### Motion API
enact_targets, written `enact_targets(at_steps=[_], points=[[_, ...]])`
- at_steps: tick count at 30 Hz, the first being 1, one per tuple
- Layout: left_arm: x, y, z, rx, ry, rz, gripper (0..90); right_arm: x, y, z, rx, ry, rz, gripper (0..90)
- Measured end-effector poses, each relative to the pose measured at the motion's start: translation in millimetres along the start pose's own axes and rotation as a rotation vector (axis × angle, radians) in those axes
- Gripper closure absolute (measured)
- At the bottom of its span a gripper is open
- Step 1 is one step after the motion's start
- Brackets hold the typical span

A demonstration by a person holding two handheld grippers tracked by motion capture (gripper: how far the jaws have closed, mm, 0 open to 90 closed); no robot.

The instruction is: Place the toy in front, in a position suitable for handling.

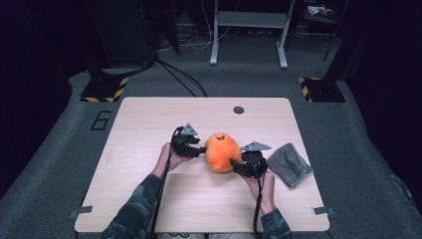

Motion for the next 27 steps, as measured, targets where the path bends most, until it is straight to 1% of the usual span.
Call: enact_targets(at_steps=[1,3,4,5,6,7,8,9,10,11,12,13,14,15,16,19,20,21,22,23,24,25,26,27], points=[[2.3,-1.7,1.8,0.003,-0.005,0.003,41.9,-1.2,-2.3,1.5,0.003,-0.004,0.004,40.6],[6.1,-5.0,6.7,-0.017,-0.019,0.015,37.8,-5.4,-6.7,5.5,-0.007,-0.014,0.013,38.4],[8.1,-7.5,9.7,-0.015,-0.027,0.022,36.8,-7.7,-7.8,8.1,-0.001,-0.023,0.014,34.8],[10.3,-11.5,13.1,-0.026,-0.027,0.027,35.7,-10.2,-8.1,11.0,-0.005,-0.033,0.008,33.9],[11.6,-13.2,15.5,-0.022,-0.034,0.046,33.0,-13.2,-8.2,14.7,-0.006,-0.039,0.007,33.6],[13.2,-16.0,19.2,-0.023,-0.042,0.056,32.3,-15.2,-7.8,17.6,-0.008,-0.052,0.009,32.4],[14.6,-18.1,23.3,-0.033,-0.042,0.058,30.9,-18.1,-7.0,20.4,-0.019,-0.051,0.005,31.7],[16.0,-19.4,27.8,-0.026,-0.045,0.065,28.7,-21.1,-6.0,23.5,-0.029,-0.043,-0.001,31.1],[17.0,-21.0,32.9,-0.033,-0.044,0.069,28.4,-24.3,-3.8,27.0,-0.028,-0.061,0.000,30.2],[18.0,-22.2,38.3,-0.039,-0.041,0.070,28.3,-27.8,-1.8,29.4,-0.034,-0.064,-0.008,29.4],[18.9,-22.9,44.0,-0.035,-0.049,0.074,28.2,-30.9,0.8,32.3,-0.044,-0.067,-0.007,29.4],[19.7,-23.3,48.3,-0.043,-0.044,0.087,27.5,-33.9,4.4,34.8,-0.040,-0.085,-0.015,29.2],[20.9,-23.4,53.6,-0.039,-0.051,0.104,27.5,-36.7,7.6,35.6,-0.037,-0.087,-0.026,29.1],[21.7,-23.1,58.1,-0.032,-0.050,0.107,27.4,-39.1,11.1,37.4,-0.051,-0.096,-0.027,28.9],[22.4,-21.9,63.0,-0.044,-0.052,0.110,26.8,-41.2,15.2,39.1,-0.060,-0.107,-0.032,28.6],[23.8,-18.0,74.1,-0.049,-0.054,0.124,25.8,-46.4,25.1,40.9,-0.070,-0.107,-0.048,28.7],[24.0,-16.0,77.2,-0.044,-0.057,0.122,25.7,-47.6,27.9,40.3,-0.073,-0.109,-0.048,28.9],[24.4,-13.2,79.9,-0.051,-0.059,0.126,25.4,-48.6,31.4,40.5,-0.076,-0.119,-0.052,28.7],[24.6,-10.9,82.0,-0.061,-0.057,0.122,25.2,-49.1,34.0,40.5,-0.088,-0.113,-0.068,28.6],[24.7,-8.9,83.4,-0.059,-0.055,0.111,25.3,-49.6,37.0,42.3,-0.099,-0.130,-0.065,28.6],[25.1,-5.9,85.0,-0.066,-0.062,0.112,25.0,-49.9,39.6,42.3,-0.103,-0.121,-0.070,28.5],[25.3,-4.2,85.4,-0.069,-0.058,0.108,24.5,-50.1,42.3,42.5,-0.112,-0.124,-0.076,28.6],[25.5,-2.4,85.7,-0.060,-0.070,0.111,24.5,-49.8,44.5,43.8,-0.125,-0.141,-0.082,29.2],[25.6,-0.7,85.6,-0.062,-0.072,0.115,24.5,-49.3,46.7,44.0,-0.136,-0.140,-0.086,30.2]])
Point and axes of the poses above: each handheld gripper's, and its own axes: y roughly forward along the jaws, x roughly out of its underside, z roughly to its right, the point moved 1 cm from there along y, roughly forward along the jaws, and after that the axes turned 7 degrees about x, right-handed, at the moved point
